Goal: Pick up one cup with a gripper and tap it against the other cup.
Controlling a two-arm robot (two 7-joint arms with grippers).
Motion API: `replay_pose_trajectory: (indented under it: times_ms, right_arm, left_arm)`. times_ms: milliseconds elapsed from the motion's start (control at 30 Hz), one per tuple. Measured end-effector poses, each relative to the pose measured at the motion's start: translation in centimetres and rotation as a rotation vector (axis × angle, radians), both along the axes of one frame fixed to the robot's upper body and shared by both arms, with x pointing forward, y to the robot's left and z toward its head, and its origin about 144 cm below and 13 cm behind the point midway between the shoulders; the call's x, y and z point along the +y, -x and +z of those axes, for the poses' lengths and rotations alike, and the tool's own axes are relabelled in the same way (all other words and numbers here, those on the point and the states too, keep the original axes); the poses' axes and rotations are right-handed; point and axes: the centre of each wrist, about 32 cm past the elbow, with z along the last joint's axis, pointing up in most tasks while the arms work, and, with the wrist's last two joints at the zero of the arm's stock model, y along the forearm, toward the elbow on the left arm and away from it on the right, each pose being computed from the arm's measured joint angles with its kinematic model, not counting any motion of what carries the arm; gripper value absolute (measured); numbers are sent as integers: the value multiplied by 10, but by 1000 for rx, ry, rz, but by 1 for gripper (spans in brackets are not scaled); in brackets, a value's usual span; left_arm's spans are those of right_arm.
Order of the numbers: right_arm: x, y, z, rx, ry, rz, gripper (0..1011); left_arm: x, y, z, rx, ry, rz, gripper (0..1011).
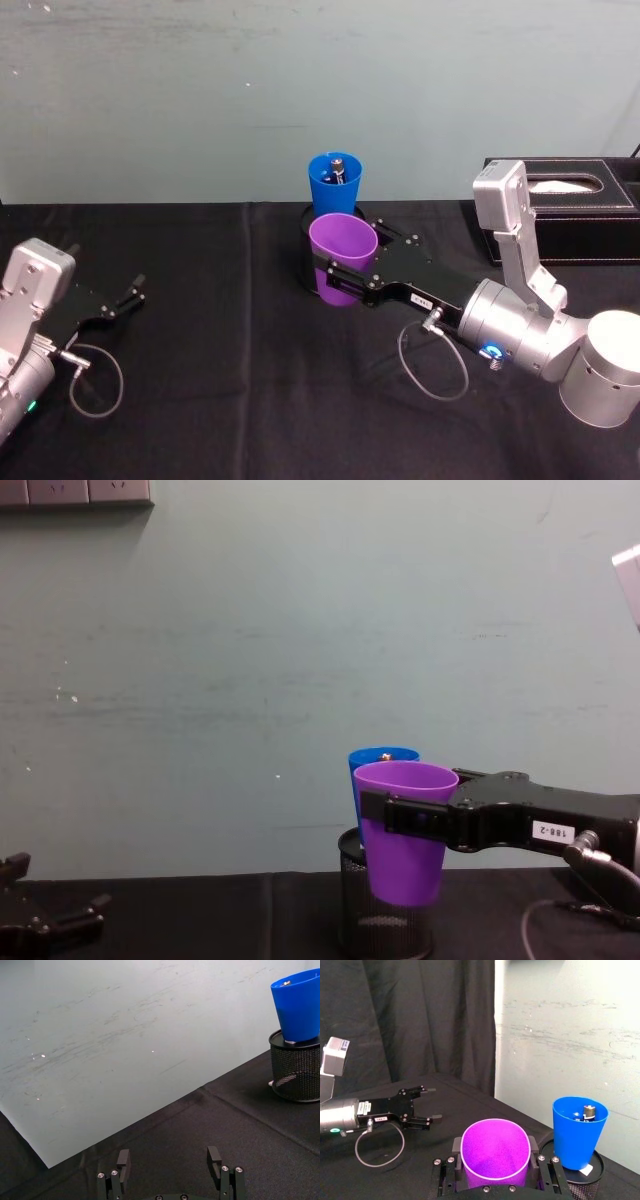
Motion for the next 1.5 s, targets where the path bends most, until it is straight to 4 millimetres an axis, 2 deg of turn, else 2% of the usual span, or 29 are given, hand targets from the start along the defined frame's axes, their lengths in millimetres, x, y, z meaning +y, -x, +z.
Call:
replay_pose_trajectory:
  times_ms: [1500]
  right_arm:
    - [0, 0, 0, 0, 0, 0, 735]
  left_arm:
    - [0, 0, 0, 0, 0, 0, 1000]
